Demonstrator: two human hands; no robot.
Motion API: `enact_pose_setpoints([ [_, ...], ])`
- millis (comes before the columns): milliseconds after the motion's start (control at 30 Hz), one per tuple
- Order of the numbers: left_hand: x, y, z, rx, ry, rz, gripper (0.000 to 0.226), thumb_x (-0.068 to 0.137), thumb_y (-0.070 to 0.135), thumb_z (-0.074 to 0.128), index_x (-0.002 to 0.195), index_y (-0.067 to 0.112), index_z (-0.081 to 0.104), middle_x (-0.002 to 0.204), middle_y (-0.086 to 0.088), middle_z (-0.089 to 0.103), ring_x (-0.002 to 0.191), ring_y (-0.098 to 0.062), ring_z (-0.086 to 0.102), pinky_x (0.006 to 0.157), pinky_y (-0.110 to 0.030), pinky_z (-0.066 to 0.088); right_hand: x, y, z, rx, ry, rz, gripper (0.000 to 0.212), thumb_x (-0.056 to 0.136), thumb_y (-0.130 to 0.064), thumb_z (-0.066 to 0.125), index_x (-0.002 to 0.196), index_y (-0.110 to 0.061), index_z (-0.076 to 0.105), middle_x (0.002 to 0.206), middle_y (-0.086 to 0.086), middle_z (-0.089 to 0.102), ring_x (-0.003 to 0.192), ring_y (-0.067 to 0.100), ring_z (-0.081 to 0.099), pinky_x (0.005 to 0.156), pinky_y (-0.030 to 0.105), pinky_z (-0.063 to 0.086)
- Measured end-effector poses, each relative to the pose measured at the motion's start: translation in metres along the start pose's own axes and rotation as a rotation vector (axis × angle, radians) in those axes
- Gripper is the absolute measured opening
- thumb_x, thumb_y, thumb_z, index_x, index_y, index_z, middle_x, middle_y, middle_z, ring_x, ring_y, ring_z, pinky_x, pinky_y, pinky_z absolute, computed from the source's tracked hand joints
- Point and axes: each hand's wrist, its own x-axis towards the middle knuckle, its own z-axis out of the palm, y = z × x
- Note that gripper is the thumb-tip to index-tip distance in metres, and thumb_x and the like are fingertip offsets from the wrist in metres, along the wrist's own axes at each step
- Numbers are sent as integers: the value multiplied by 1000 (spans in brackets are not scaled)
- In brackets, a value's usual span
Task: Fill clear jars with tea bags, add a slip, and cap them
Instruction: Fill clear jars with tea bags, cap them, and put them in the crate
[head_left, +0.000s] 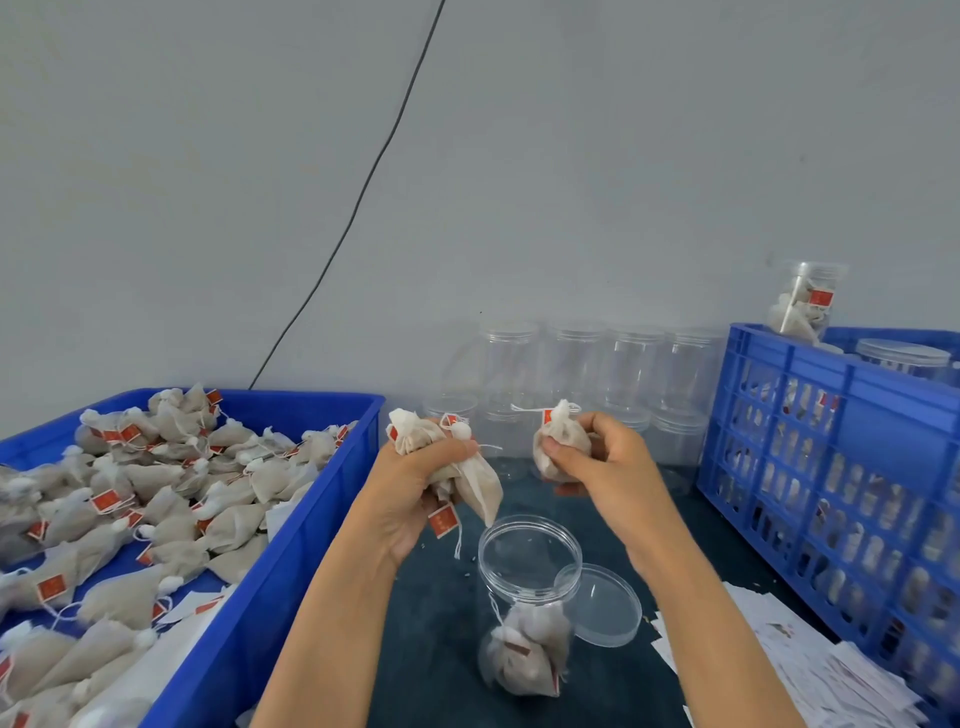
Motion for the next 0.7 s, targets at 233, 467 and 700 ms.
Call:
enact_pose_setpoints([
  [233,4,-2,-5,-43,132,31,11,82,-1,67,80,7,61,61,-6,65,47,-9,59,47,-25,52,-8,0,-6,-406,-384,105,17,93,-21,60,104,-32,52,104,-14,62,94,0,59,72,16,43],
  [467,5,-7,1,-21,55,36,12,75,8,73,76,8,62,58,-5,60,46,-10,56,51,-27,52,-10,-6,10,-258,-304,24,24,95,-34,56,116,-35,46,106,-16,58,92,-4,57,67,10,42],
  [700,-4,-10,18,15,-31,108,20,72,21,74,82,6,64,67,-6,69,58,-13,66,52,-23,52,-9,1,24,-197,-172,-92,27,83,-29,74,102,-31,55,92,-16,63,79,-12,60,59,8,48],
])
